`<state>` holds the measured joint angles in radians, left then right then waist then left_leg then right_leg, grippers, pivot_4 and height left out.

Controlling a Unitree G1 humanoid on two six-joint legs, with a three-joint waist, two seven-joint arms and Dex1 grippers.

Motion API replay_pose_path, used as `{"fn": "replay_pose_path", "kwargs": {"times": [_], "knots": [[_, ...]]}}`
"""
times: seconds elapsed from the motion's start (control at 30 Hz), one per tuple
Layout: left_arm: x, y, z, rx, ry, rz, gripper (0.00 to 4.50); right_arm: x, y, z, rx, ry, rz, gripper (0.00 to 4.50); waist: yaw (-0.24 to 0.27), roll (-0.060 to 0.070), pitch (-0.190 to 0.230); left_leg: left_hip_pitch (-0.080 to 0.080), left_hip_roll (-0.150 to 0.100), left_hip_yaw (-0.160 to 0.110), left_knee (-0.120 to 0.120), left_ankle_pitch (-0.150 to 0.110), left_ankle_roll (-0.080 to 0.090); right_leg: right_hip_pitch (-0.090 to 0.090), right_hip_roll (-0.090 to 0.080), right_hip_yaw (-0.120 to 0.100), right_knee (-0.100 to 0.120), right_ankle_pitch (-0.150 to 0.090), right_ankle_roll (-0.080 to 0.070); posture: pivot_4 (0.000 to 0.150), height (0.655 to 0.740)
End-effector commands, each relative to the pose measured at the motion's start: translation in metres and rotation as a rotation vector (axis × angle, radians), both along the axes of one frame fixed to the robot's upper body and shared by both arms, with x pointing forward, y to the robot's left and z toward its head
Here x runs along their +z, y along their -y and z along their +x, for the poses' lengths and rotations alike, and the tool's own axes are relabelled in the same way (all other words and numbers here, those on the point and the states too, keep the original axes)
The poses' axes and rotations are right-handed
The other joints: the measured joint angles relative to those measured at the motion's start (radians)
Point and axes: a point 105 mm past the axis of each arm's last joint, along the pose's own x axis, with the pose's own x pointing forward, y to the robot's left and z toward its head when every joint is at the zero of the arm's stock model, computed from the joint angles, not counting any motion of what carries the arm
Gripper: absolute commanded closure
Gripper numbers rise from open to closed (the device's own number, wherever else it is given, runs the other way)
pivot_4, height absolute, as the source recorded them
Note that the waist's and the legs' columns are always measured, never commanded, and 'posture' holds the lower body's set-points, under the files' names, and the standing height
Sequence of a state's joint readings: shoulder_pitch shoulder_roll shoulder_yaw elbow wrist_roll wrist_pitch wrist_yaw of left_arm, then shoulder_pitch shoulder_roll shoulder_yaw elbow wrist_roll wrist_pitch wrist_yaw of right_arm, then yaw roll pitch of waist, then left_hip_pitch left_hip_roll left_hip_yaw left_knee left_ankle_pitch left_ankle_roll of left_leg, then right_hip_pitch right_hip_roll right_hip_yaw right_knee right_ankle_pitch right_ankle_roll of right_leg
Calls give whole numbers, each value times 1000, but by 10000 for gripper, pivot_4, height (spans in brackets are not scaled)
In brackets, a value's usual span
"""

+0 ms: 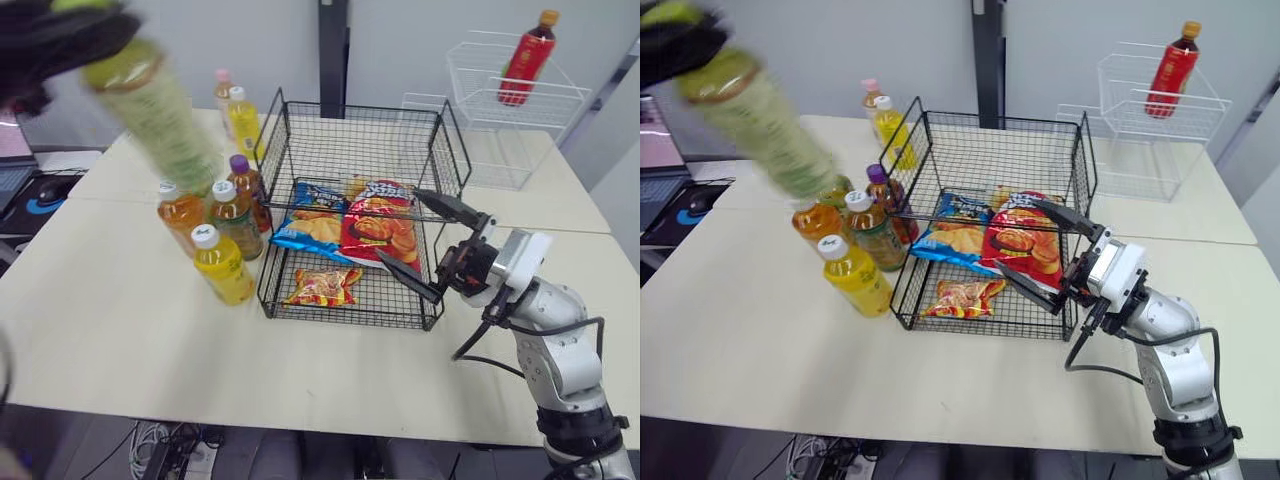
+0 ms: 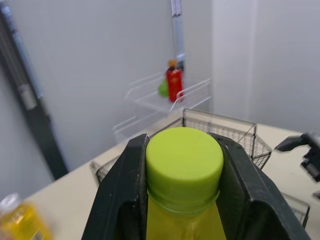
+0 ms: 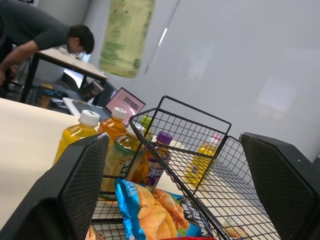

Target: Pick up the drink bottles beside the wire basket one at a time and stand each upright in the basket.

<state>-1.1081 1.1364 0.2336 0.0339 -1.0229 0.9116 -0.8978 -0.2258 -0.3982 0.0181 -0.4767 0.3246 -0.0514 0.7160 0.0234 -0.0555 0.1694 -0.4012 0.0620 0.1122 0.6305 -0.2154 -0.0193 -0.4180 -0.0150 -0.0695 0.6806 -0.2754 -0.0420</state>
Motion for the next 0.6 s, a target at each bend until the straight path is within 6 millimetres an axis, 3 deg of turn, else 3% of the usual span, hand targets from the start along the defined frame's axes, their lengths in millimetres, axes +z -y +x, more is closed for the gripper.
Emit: {"fn": "replay_pose_path", "kwargs": {"times": [0.03, 0.13, 0.3, 0.43, 0.6], "knots": [[14, 38, 14, -123, 70, 33, 31437, 11, 2, -7, -105, 43, 34, 0, -2, 0, 0, 0, 0, 0, 0, 1, -2, 0, 0, 0, 0, 0, 0, 1500, 7400], [17, 72, 33, -211, 78, 30, 31437, 10, 1, -9, -167, 33, 48, 0, -4, 0, 0, -1, 0, 0, 0, 2, -4, -1, 0, 1, 0, 0, 0, 1500, 7400], [10, 113, 78, -198, 96, 16, 31437, 10, -2, -6, -236, 22, 57, 0, -29, 2, 1, 0, 0, 1, 0, 4, -6, -2, 1, 2, 1, 0, 0, 1500, 7400], [2, 131, 112, -111, 102, -6, 31437, 9, 2, -2, -285, 14, 60, 0, -35, 4, 3, 0, 0, 0, 0, 4, -7, -2, 2, 2, 1, 0, 0, 1500, 7400], [-10, 148, 136, -60, 72, -42, 31437, 8, 7, 2, -351, 10, 66, 0, -36, 4, 3, 0, 0, 1, 0, 4, -7, -3, 2, 2, 1, 0, 0, 1500, 7400]]}}
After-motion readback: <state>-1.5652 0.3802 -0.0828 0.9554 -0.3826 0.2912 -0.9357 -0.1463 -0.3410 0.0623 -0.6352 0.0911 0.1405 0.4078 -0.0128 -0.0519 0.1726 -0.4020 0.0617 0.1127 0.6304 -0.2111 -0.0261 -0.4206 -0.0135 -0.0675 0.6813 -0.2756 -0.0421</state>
